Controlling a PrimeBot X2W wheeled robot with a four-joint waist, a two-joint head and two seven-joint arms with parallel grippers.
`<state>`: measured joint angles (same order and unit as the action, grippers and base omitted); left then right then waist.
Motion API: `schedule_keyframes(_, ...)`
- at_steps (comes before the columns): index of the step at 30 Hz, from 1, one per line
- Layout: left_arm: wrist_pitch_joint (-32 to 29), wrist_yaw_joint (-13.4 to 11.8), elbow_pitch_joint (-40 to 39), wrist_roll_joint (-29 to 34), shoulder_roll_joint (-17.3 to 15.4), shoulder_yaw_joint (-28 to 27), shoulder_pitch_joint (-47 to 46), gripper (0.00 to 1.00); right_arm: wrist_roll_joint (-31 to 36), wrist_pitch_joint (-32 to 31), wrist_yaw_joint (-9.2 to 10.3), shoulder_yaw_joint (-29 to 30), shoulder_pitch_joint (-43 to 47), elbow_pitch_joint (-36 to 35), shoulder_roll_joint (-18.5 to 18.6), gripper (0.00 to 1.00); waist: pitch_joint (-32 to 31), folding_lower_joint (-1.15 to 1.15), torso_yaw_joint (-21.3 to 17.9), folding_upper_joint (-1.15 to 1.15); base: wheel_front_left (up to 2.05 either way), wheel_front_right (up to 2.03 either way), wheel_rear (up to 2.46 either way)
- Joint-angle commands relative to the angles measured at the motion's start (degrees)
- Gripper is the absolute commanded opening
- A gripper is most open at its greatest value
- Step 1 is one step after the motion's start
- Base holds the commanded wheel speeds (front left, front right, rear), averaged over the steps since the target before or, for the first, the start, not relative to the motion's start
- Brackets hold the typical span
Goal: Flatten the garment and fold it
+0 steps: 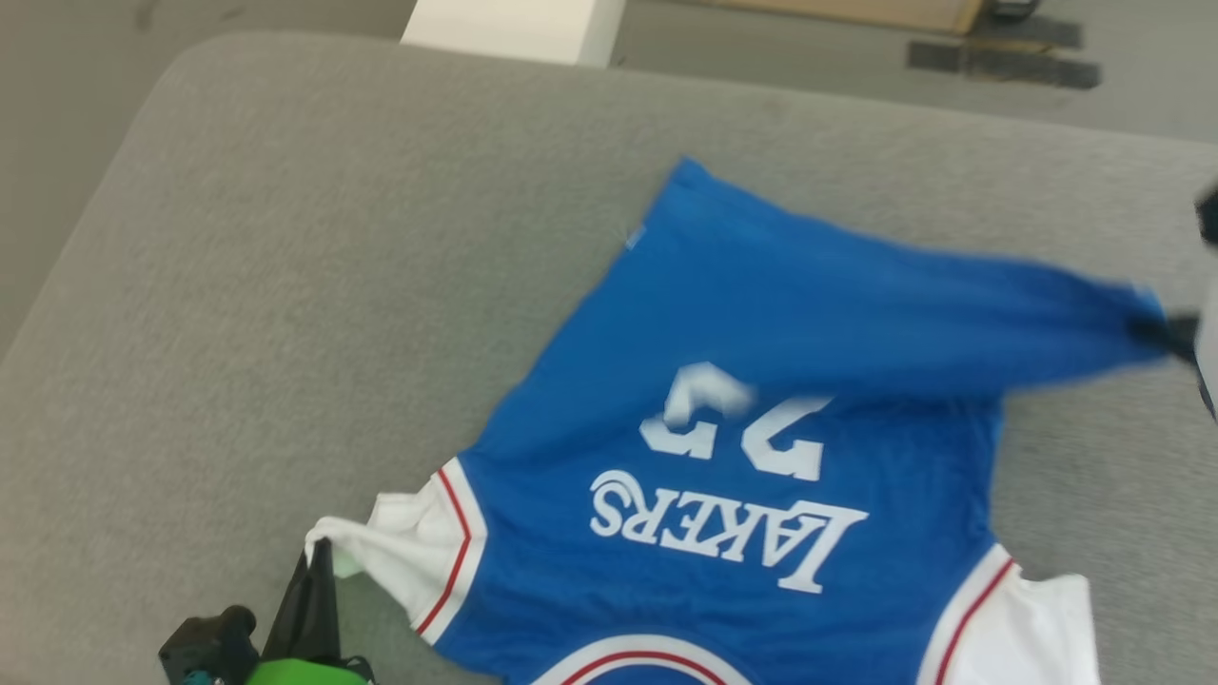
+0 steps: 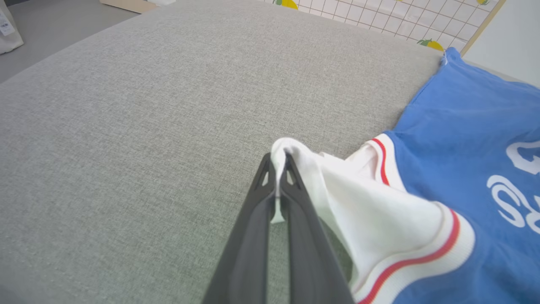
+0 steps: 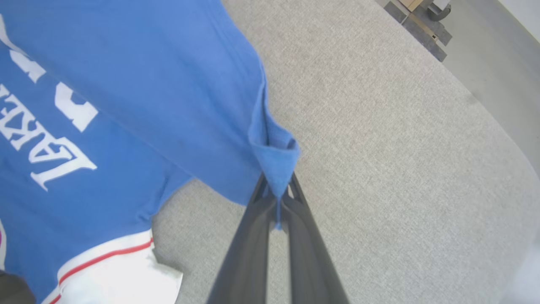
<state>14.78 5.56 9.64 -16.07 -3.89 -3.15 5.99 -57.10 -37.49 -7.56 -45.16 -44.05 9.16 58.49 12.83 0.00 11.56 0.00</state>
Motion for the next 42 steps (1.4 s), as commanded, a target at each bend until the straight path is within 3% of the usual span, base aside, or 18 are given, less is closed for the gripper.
schedule_keyframes(1,0.2,0.1,-0.1,0.3,-0.6,-0.5,0.9,0.0,-1.0,0.8,0.08,-0.6,3.0,-2.3,2.3,0.0,-4.7,0.0,-5.0,0.0,0.0,0.0,0.0)
schedule_keyframes(7,0.2,-0.2,-0.9,0.1,-1.3,-1.7,3.0,0.0,-4.2,3.5,0.08,-2.2,15.6,-9.9,11.8,0.0,-5.7,0.0,-7.7,0.0,0.0,0.0,0.0)
schedule_keyframes(11,0.2,-0.3,-1.2,-0.1,-1.6,-2.0,3.4,0.0,-5.3,3.9,0.08,-4.4,24.0,-12.2,14.7,0.0,-5.3,0.0,-8.9,0.0,0.0,0.0,0.0)
schedule_keyframes(16,0.2,-0.3,-1.0,-0.1,-1.6,-1.7,2.9,0.0,-5.4,6.8,0.08,-7.4,33.5,-11.2,13.3,0.0,-4.7,0.0,-9.1,0.0,0.0,0.0,0.0)
schedule_keyframes(23,0.2,-0.3,-0.3,-0.2,-1.7,-1.6,2.4,0.0,-3.8,10.5,0.08,-8.0,40.2,-7.4,7.3,0.0,-4.7,0.0,-8.7,0.0,0.0,0.0,0.0)
schedule_keyframes(24,0.2,-0.3,-0.3,-0.2,-1.7,-1.7,2.5,0.0,-3.4,11.0,0.08,-7.4,40.3,-7.0,6.8,0.26,-4.8,0.0,-8.7,0.0,0.0,0.0,0.0)
schedule_keyframes(25,0.2,-0.4,-0.2,-0.2,-1.7,-1.8,2.6,0.0,-2.9,11.7,0.08,-6.5,40.2,-6.7,6.5,0.91,-5.1,0.0,-8.8,0.0,0.0,0.0,0.0)
schedule_keyframes(26,0.2,-0.4,-0.2,-0.2,-1.7,-1.8,2.7,0.0,-2.6,12.3,0.08,-5.6,40.0,-6.6,6.3,1.0,-5.4,0.0,-8.8,0.0,0.0,0.0,0.0)
schedule_keyframes(29,0.2,-0.6,-0.5,-0.1,-1.9,-2.1,3.4,0.0,-2.4,15.8,0.08,2.8,36.3,-8.1,6.9,1.0,-6.5,0.0,-8.9,0.0,0.0,0.0,0.0)
schedule_keyframes(32,0.2,-0.7,-0.6,-0.1,-1.9,-2.0,3.5,0.0,-1.6,15.9,0.08,7.6,32.6,-10.5,7.2,1.0,-6.8,0.0,-8.7,0.0,0.0,0.0,0.0)
schedule_keyframes(37,0.2,-0.8,-0.8,0.0,-1.8,-1.4,3.2,0.0,0.8,10.3,0.08,12.9,24.5,-13.6,5.3,1.0,-6.5,0.0,-7.9,0.0,0.0,0.0,0.0)
schedule_keyframes(42,0.2,-0.5,-1.1,-0.1,-1.6,-0.1,1.5,0.0,3.7,1.9,0.08,12.3,15.3,-12.1,0.1,1.0,-4.7,0.0,-6.2,0.0,0.0,0.0,0.0)
